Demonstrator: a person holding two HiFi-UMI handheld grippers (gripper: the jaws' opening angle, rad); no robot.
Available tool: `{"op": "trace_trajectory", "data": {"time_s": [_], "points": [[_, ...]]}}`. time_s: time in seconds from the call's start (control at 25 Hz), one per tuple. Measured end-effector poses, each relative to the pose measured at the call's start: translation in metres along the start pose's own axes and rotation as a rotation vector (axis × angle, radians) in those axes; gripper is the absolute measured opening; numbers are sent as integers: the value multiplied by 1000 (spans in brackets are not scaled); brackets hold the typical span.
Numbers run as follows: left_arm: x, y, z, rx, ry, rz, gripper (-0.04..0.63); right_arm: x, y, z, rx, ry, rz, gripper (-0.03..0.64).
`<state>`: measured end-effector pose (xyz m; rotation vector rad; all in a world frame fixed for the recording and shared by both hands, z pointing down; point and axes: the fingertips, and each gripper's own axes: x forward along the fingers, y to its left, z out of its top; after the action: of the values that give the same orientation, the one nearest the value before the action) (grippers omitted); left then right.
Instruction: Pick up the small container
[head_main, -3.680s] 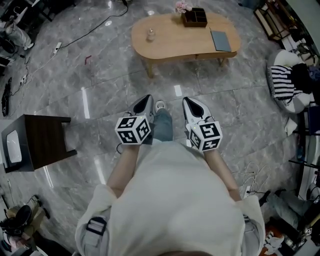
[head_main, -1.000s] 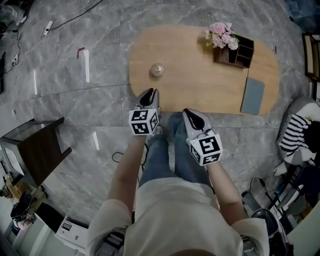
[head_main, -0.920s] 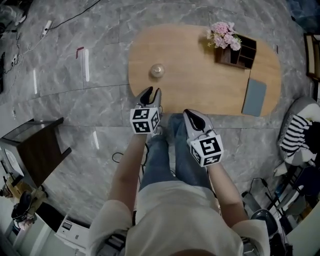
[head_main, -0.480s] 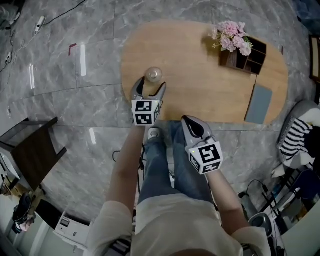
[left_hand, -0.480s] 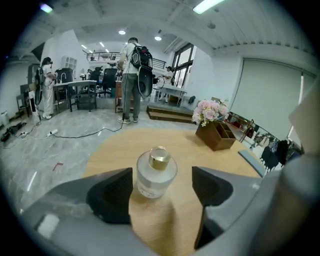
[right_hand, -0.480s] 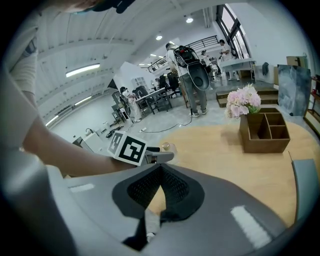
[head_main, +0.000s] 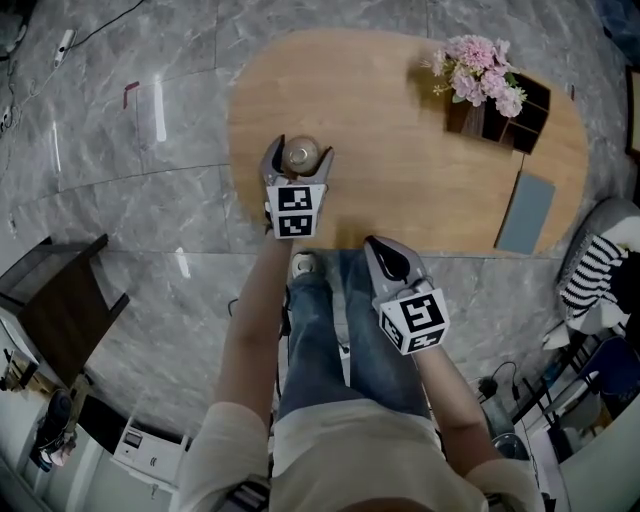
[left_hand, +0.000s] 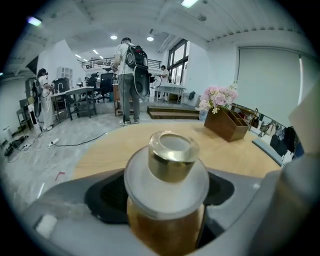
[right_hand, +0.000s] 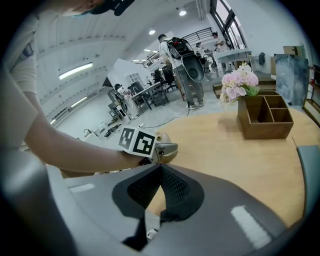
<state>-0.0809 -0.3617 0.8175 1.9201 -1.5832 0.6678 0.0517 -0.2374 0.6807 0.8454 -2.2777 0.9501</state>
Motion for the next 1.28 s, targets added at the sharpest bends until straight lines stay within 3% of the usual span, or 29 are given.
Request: {"op": "trace_trajectory", "data": {"time_s": [0.56,0.8,1.28], "points": [[11,1,1,71,5,5,354,12,-3,10,28,-19,-13,-2],[-4,-6,-12,42,54,-22,353,0,5,12,29,-48,-27,-2],[-95,-34,-12,-45,34,-82,353,-45,53,21,4,-142,-69,-2]]}}
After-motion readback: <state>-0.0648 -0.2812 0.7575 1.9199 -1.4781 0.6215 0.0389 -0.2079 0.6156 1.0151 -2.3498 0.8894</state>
